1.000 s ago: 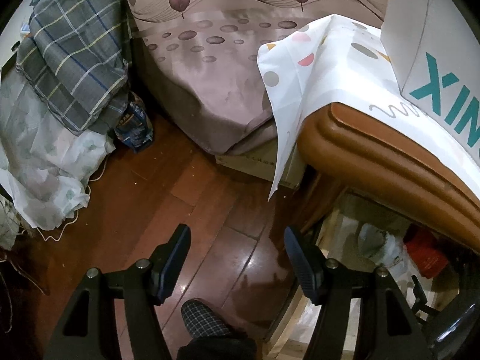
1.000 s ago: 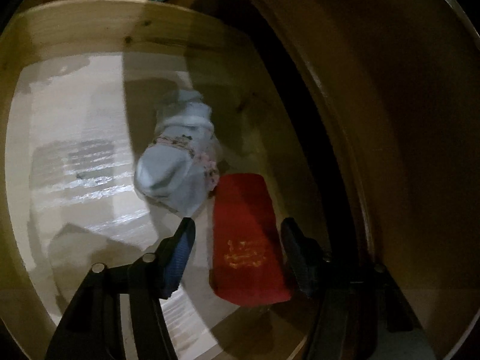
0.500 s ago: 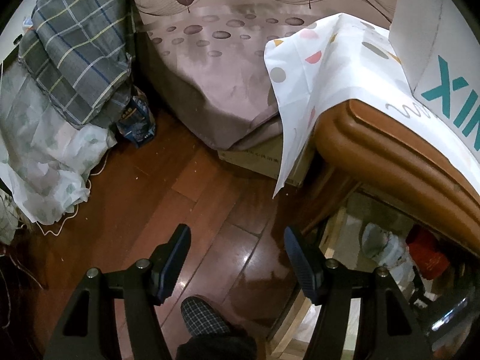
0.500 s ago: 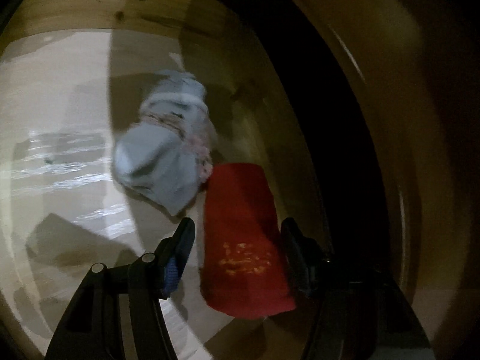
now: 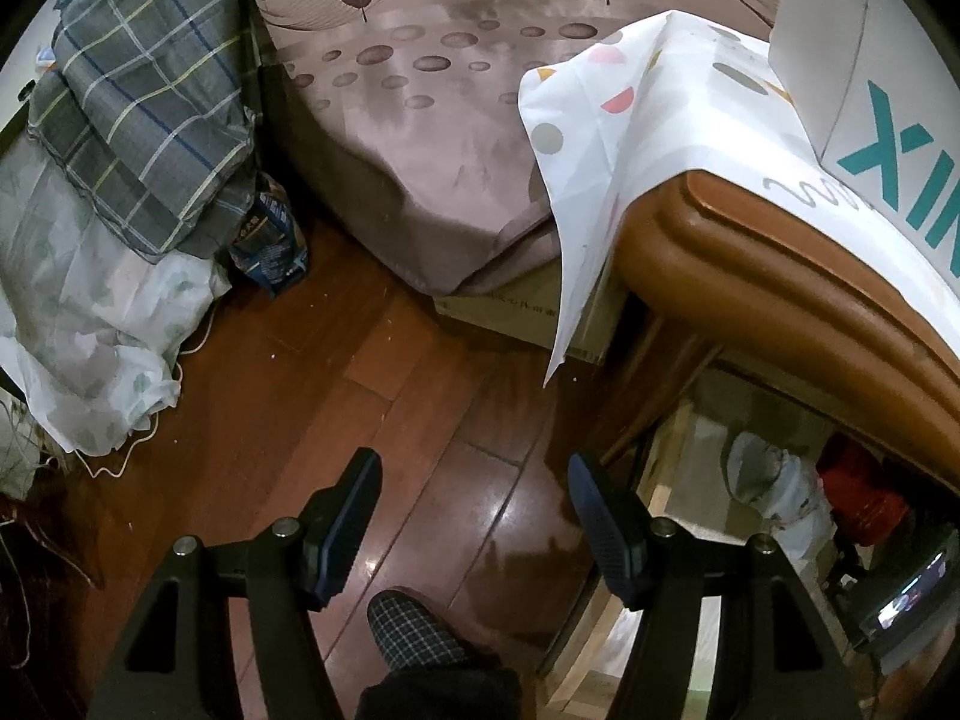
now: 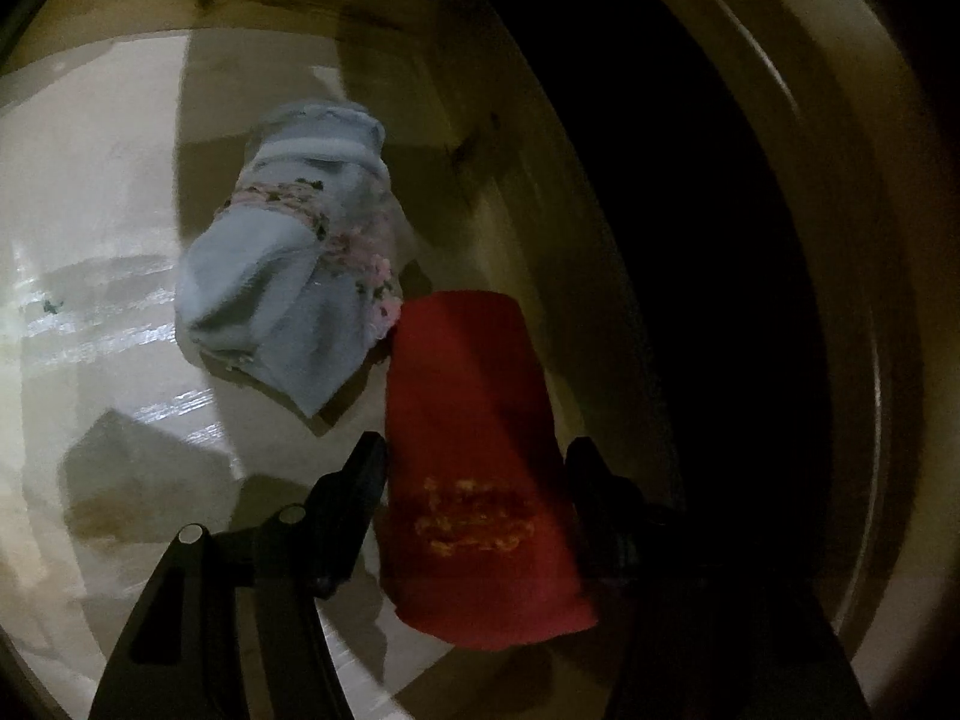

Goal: Take underwear out of drawer
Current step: 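Close the right tool on the red sock in the drawer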

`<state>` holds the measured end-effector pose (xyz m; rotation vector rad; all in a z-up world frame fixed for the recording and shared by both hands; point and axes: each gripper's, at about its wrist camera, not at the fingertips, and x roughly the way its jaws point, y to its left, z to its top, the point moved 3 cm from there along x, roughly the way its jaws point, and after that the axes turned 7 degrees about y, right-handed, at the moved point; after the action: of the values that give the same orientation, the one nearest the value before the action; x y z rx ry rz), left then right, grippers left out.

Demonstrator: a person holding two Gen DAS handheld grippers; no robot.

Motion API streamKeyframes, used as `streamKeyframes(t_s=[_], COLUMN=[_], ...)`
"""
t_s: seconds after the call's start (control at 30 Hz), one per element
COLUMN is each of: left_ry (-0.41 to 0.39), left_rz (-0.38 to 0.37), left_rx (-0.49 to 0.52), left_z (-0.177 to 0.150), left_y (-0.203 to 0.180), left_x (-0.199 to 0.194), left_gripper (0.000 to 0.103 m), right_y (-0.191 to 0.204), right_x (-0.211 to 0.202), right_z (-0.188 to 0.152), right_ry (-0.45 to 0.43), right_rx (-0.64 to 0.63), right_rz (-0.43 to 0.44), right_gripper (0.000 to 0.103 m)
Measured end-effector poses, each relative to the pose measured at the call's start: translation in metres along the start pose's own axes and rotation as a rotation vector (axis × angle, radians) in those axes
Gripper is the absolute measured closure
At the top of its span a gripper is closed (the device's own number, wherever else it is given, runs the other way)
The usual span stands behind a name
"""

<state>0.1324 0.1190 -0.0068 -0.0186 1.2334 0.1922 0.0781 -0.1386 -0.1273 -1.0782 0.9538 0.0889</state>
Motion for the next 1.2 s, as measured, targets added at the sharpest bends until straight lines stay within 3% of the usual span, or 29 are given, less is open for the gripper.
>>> streamKeyframes(t_s=[0.07,0.2,0.47,0.67,0.73,0.8,1.07,1.2], left_ry=[0.0,0.002,0.005,0.006,0.004,0.005,0.015,0.022], left_rz=[0.001,-0.001,-0.006,-0.012,-0.013,-0.011,-0.009,-0.012], left_rx=[0.0,-0.001,0.008,0.009,0.012,0.019,0.033,0.047], left_z=[0.0,0.0,-0.001,0.0,-0.001,-0.001,-0.002,-0.003], left_y=[0.0,0.0,0.001,0.001,0.0,0.0,-0.007,-0.013], left_x=[0.0,0.0,0.0,0.001,0.002,0.003,0.006,0.008], left_gripper=[0.037,0.037,0.037,0.037,0.037,0.037,0.037,0.037], right_y=[-0.001,-0.016,-0.016,-0.008,-0.006,-0.005,-0.014,-0.015], right_x=[-0.001,0.004,0.004,-0.01,-0.013,-0.012,0.001,0.003], right_z=[-0.002,-0.004,-0.024,-0.047,-0.053,-0.055,-0.048,-0.058], right_ry=[0.007,0.048,0.084,0.104,0.101,0.1,0.092,0.094], right_rx=[0.011,0.114,0.164,0.143,0.136,0.133,0.187,0.232], right_rz=[0.015,0.141,0.231,0.343,0.341,0.333,0.398,0.45], right_gripper=[0.046,0.051,0.062,0.062,0.058,0.044,0.043,0.053])
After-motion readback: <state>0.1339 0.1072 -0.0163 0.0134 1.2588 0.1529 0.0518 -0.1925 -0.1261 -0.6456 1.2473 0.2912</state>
